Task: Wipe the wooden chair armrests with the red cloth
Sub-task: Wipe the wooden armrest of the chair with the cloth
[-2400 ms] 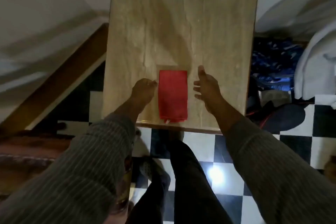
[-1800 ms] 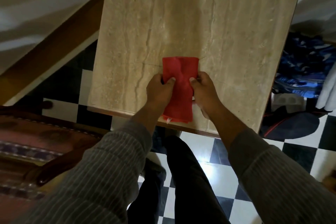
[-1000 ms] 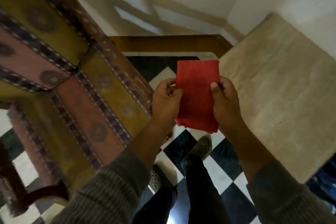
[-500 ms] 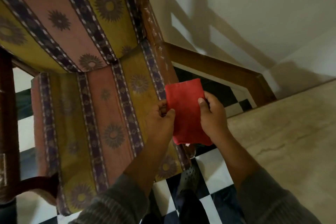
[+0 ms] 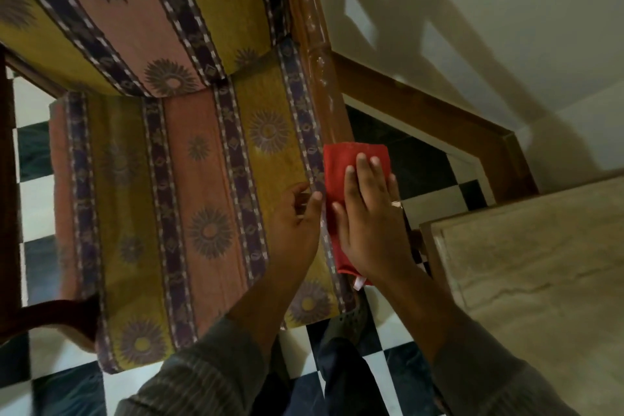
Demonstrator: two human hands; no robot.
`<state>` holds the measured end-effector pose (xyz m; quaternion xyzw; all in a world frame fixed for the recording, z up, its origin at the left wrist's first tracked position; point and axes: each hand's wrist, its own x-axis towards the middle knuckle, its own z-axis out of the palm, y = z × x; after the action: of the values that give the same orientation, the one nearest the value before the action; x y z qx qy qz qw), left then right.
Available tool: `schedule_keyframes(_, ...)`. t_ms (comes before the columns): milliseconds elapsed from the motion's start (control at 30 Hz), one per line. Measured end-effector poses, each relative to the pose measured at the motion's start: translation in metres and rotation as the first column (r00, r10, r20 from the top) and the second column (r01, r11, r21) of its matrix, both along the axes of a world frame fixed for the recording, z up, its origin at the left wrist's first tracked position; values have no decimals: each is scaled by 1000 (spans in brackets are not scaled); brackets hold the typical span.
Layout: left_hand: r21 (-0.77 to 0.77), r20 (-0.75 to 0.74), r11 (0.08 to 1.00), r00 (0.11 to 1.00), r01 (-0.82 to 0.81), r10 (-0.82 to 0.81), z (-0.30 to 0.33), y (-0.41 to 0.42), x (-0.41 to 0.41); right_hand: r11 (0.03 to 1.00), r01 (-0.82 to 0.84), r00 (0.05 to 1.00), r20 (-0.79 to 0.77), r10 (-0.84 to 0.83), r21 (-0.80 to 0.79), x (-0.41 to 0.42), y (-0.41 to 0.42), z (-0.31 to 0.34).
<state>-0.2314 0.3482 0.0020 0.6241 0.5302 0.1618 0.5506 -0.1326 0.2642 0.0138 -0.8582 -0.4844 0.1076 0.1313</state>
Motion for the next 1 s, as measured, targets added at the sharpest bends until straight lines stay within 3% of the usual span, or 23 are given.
schedule_keyframes(33,153,-124,981,987,117,-99,-7,4,-7,999,-29,999,23,29,-25,1,3,-2)
schedule_keyframes(100,322,-469,819,831,476,-299,-28,15,-23,996,-71,996,57,74,-52,4,6,-6)
schedule_keyframes(167,292,-674,633,624,717,-395,-50,26,-33,992,-102,992,62,107,-74,8,7,-7)
schedule_keyframes(233,274,-734,544,538,793,-415,-71,32,-38,989,-120,990,61,125,-84,8,13,-11)
schedule_keyframes(300,278,-728,554,548,785,-412,-88,38,-37,986,-127,989,60,134,-104,9,19,-11)
schedule_keyframes(467,259,-737,683,597,683,-317,-127,58,-31,981,-162,973,147,177,-112,22,49,-14)
schedule_keyframes(600,323,-714,673,638,665,-288,-139,58,-25,985,-151,973,166,162,-81,35,68,-14)
schedule_keyframes(867,365,-719,603,626,710,-302,-145,63,-24,993,-119,987,102,121,-22,21,45,-18)
schedule_keyframes(1000,393,-708,591,642,704,-294,-154,62,-27,978,-177,971,142,191,-106,23,45,-18)
